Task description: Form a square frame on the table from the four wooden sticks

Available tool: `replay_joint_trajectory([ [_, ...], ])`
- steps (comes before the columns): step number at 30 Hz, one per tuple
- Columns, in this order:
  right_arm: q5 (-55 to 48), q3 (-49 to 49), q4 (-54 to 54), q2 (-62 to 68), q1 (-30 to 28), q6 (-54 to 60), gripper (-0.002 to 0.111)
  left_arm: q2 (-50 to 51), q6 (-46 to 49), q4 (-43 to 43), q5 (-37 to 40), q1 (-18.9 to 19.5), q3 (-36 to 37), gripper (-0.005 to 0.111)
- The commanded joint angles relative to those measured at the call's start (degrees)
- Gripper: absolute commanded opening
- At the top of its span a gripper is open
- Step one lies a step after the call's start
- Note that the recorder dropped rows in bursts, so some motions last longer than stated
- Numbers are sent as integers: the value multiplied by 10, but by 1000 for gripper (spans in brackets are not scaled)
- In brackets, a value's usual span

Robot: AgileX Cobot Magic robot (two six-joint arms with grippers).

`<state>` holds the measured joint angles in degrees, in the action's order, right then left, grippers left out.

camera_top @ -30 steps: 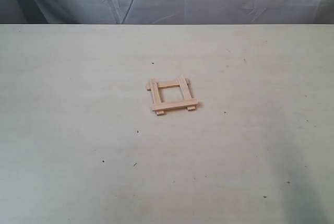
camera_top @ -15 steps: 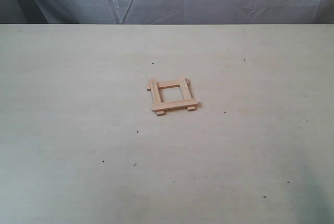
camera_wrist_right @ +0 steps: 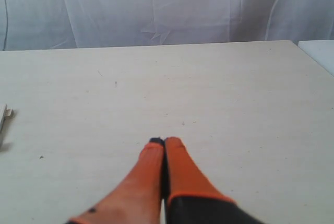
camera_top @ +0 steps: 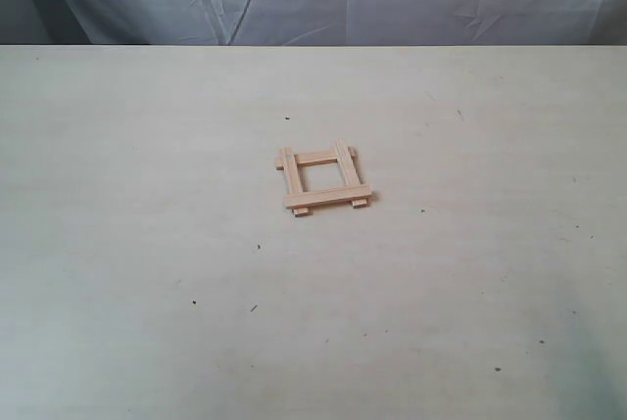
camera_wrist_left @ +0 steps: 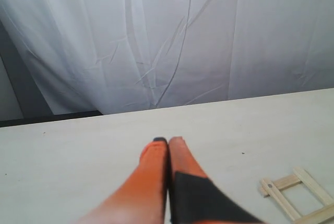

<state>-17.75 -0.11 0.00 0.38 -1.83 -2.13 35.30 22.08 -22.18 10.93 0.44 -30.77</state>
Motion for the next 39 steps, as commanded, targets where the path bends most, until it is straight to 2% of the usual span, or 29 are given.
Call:
replay_joint_trajectory([
  [1,4,1,-3,-4,-4,0,0,-3,-2,28,1,-1,2,0],
  [5,4,1,-3,-4,-4,0,0,-61,-4,30,8,-19,66,0],
  [10,4,1,-3,-4,-4,0,0,-216,-4,94,-24,-41,229,0],
  [14,4,1,-3,-4,-4,0,0,-330,-4,102,-13,-40,308,0],
  [17,4,1,-3,-4,-4,0,0,-353,-4,117,61,-40,308,0],
  [20,4,1,-3,-4,-4,0,0,-353,-4,120,55,-40,308,0],
  [26,4,1,-3,-4,-4,0,0,-353,-4,317,54,-40,308,0],
  [35,4,1,-3,-4,-4,0,0,-353,-4,256,54,-40,308,0],
  [39,4,1,-3,-4,-4,0,0,-353,-4,148,54,-40,308,0],
])
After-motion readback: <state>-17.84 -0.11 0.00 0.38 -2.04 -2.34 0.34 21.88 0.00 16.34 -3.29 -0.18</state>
